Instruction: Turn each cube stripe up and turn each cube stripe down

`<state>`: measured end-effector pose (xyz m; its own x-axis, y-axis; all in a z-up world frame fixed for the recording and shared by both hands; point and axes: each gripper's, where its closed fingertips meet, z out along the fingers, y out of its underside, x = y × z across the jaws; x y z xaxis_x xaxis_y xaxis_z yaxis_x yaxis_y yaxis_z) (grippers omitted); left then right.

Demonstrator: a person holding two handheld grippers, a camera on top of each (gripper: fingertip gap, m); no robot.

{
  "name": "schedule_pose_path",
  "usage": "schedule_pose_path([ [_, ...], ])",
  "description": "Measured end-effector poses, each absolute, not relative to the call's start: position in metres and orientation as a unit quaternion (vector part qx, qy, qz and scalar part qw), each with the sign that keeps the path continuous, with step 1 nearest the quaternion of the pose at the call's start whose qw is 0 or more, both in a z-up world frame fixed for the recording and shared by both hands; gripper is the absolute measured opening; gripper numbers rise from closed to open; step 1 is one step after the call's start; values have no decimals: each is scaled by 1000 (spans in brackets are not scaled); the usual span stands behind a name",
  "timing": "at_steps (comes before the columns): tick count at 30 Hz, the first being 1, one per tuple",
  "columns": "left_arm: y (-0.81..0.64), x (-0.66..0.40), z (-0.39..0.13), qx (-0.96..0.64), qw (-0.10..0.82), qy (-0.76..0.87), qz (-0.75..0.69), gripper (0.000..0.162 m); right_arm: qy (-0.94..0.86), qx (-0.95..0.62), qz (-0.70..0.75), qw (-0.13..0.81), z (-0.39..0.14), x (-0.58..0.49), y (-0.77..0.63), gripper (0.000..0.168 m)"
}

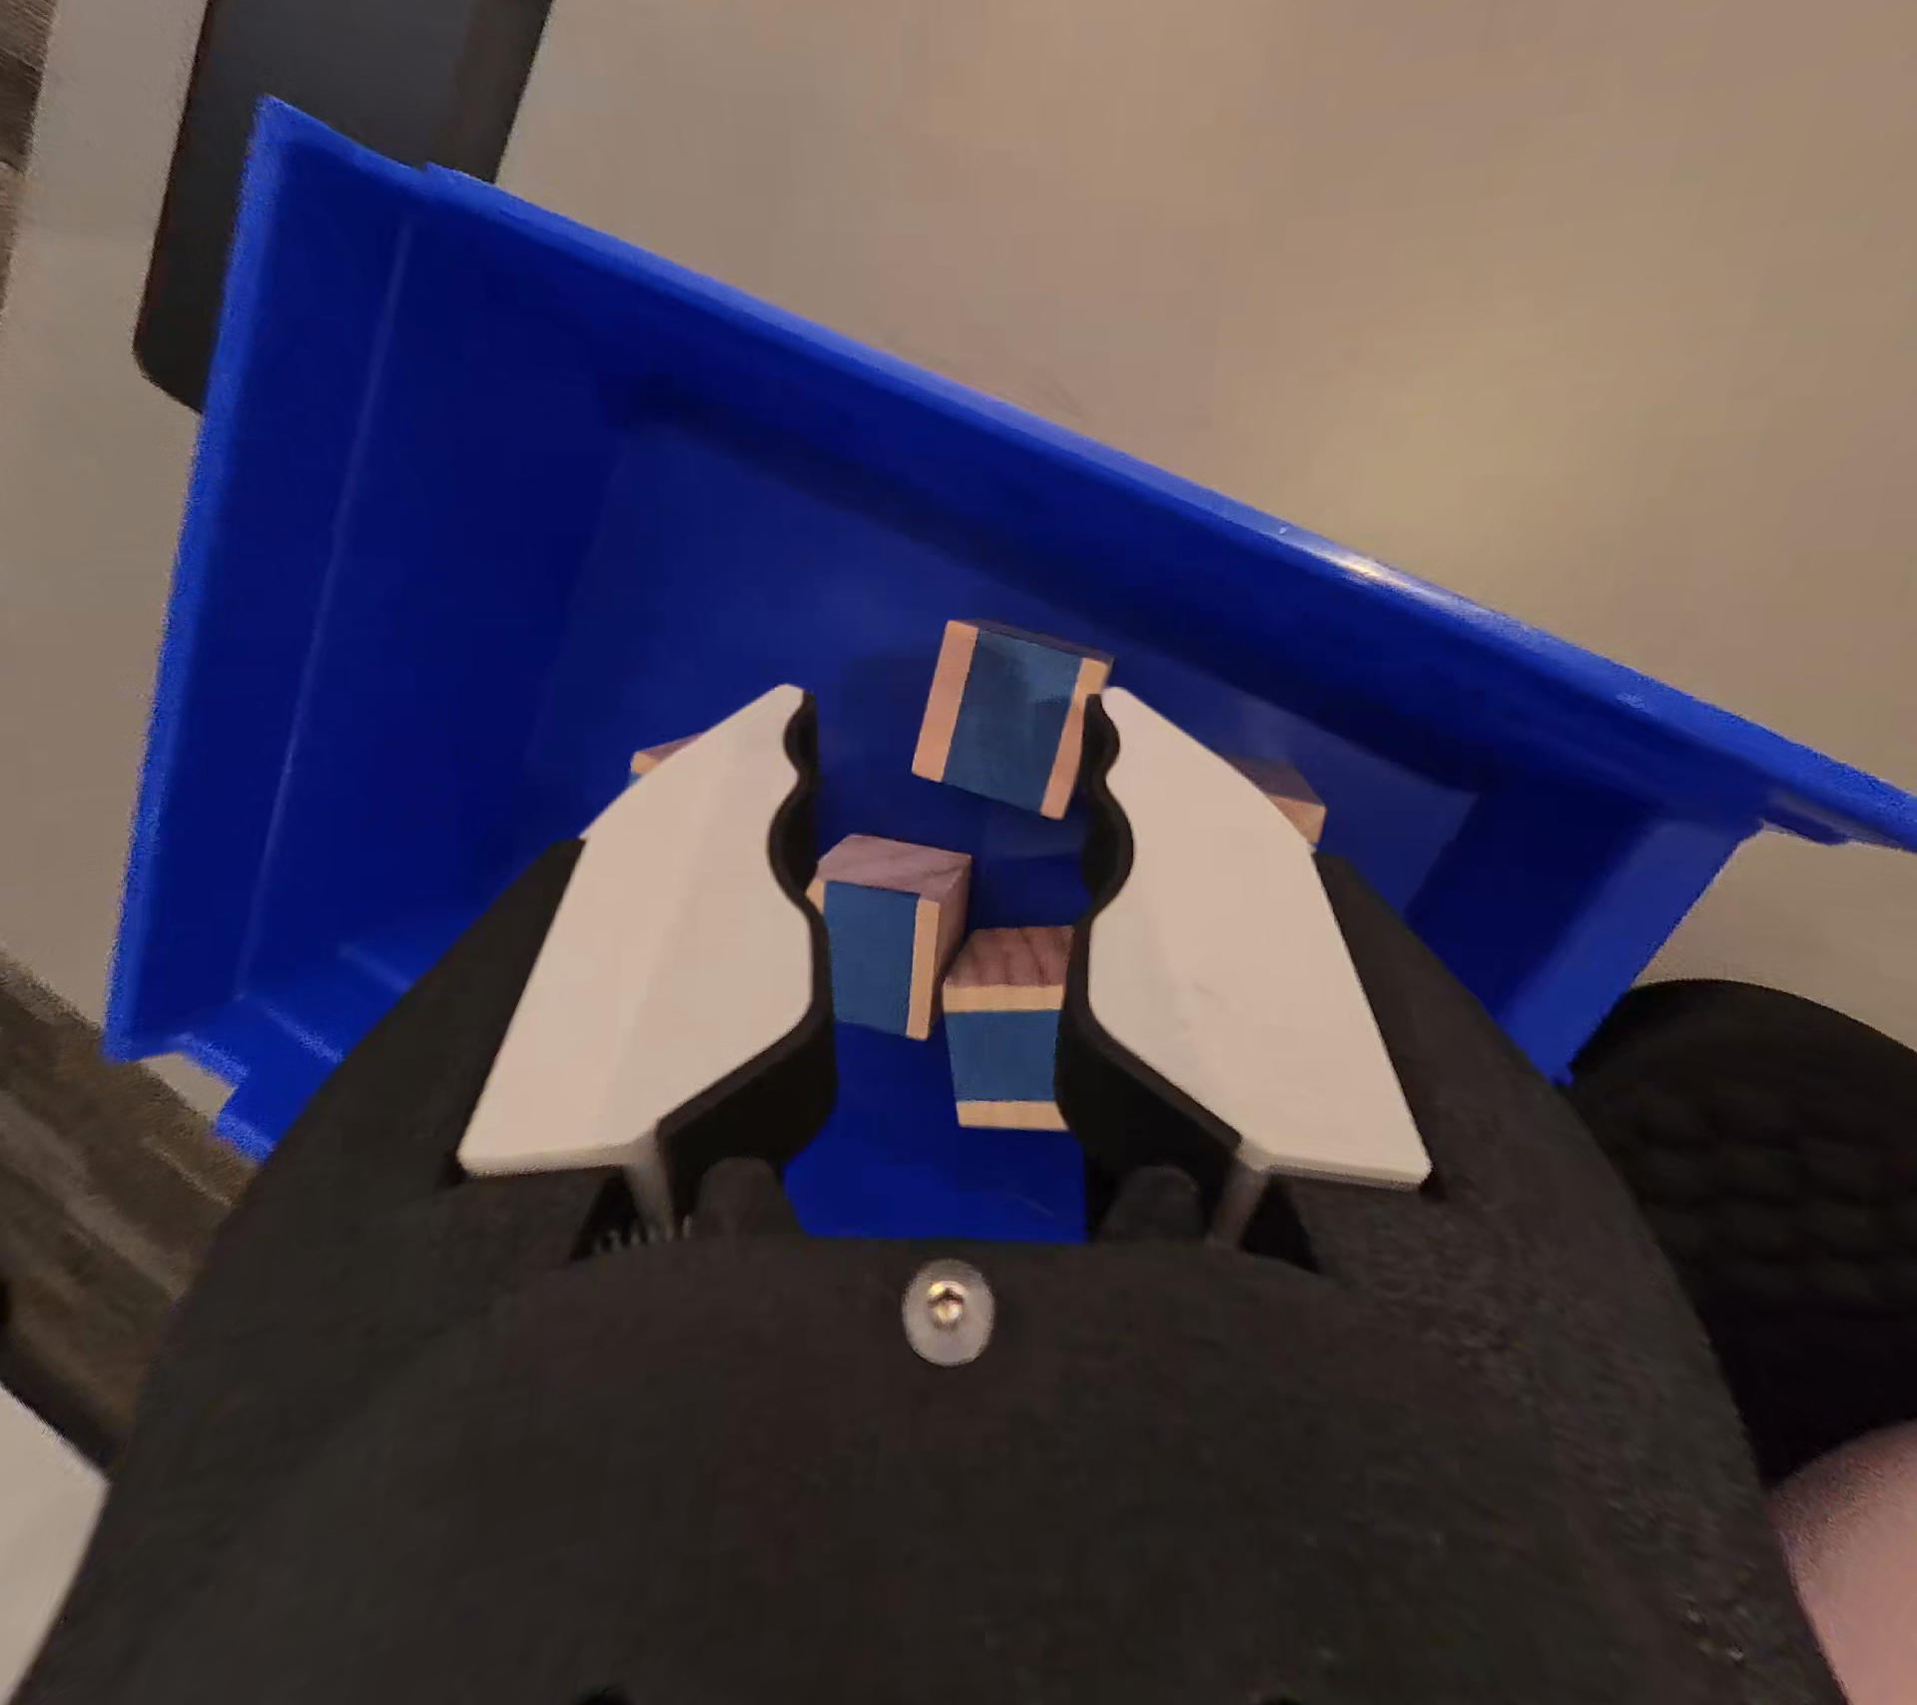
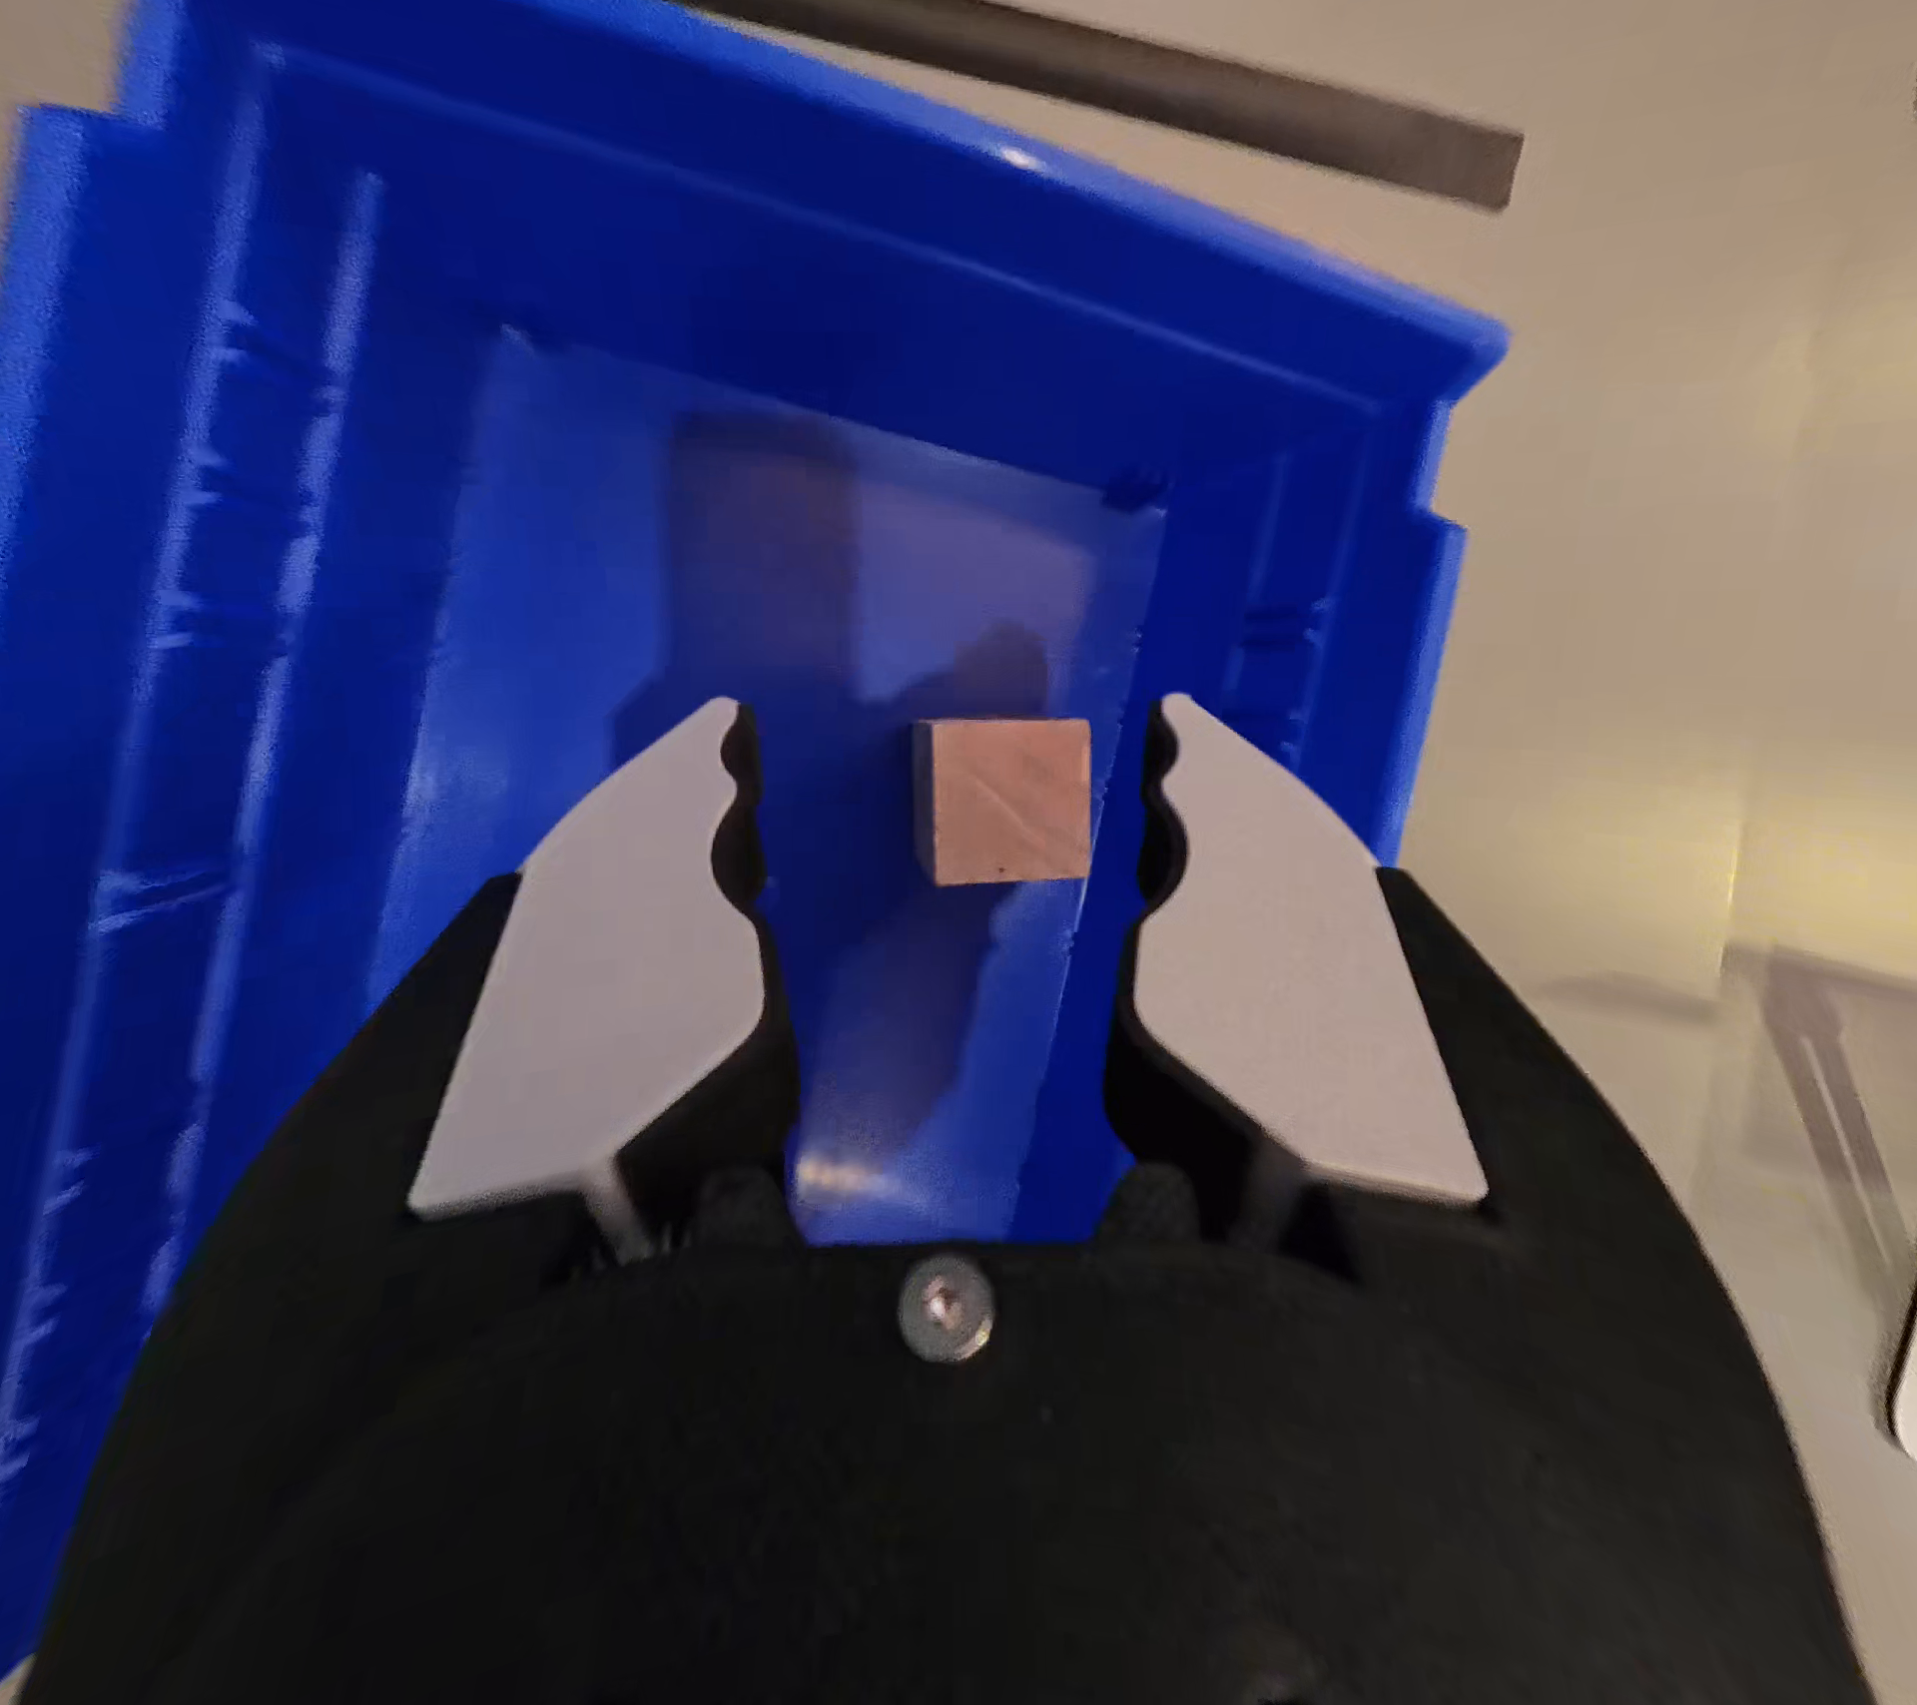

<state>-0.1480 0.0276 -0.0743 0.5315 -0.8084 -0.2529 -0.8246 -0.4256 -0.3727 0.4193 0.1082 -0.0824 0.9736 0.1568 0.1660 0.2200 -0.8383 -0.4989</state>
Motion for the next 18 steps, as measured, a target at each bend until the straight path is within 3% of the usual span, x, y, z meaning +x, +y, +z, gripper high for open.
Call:
schedule_pose_path([
  [1,28,-146,-79,-847,225,482,4,49,-105,-953,-56,277,-75,416,107,73],
  [9,23,-154,-117,-856,152,493,-17,52,-130,-934,-26,332,-34,397,92,74],
  [18,21,-160,-142,-861,89,501,-12,47,-147,-937,-23,315,-38,395,85,76],
])
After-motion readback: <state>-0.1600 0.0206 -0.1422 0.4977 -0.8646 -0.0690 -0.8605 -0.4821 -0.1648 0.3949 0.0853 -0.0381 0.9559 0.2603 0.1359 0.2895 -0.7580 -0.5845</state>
